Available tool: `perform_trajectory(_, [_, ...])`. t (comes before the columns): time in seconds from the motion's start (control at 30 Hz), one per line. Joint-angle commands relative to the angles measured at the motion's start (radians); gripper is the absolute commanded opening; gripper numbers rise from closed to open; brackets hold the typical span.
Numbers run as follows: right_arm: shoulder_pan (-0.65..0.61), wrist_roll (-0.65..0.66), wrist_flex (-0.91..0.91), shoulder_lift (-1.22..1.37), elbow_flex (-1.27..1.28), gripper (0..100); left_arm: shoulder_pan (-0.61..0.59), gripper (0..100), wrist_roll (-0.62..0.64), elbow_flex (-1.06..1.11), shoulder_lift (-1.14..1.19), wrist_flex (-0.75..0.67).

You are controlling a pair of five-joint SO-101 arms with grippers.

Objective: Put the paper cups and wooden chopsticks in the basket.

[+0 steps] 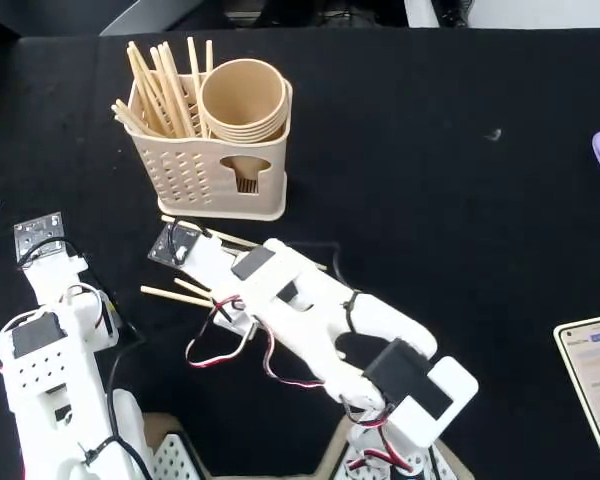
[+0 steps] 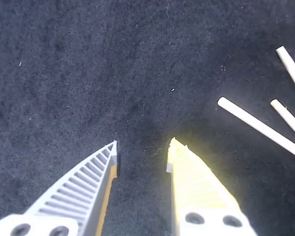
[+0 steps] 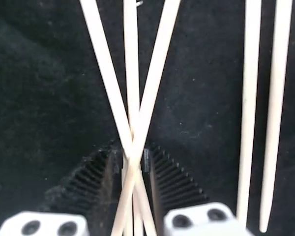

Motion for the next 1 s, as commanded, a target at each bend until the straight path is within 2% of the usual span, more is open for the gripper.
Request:
perform_trajectory(0.0, [-0.005,-0.008,-0.009,-0.061,-0.027,3.7,0.012,17,0.006,-0.007,-0.009,-0.02])
perform_trajectory(0.13, [-0.005,-0.003,-0.014,-0.047,-0.03,3.8,0.012,17,0.005,-0.007,-0.009,-0.02])
perform_trajectory(0.37, [-0.006,-0.009,-0.011,-0.044,-0.05,15.6,0.012,17,0.005,-0.007,-0.009,-0.02])
perform_trajectory(0.67, [-0.006,-0.011,-0.017,-0.044,-0.101,15.5,0.012,17,0.005,-0.007,-0.009,-0.02])
perform_trajectory(0.73, [-0.006,-0.011,-0.02,-0.05,-0.104,13.6,0.012,17,0.005,-0.007,-0.009,-0.02])
perform_trajectory(0.9, [-0.006,-0.014,-0.071,-0.033,-0.09,1.2,0.01,17,0.005,-0.007,-0.009,-0.02])
perform_trajectory(0.97, [-0.006,-0.034,-0.072,-0.015,-0.09,2.6,0.01,17,0.005,-0.007,-0.009,-0.02])
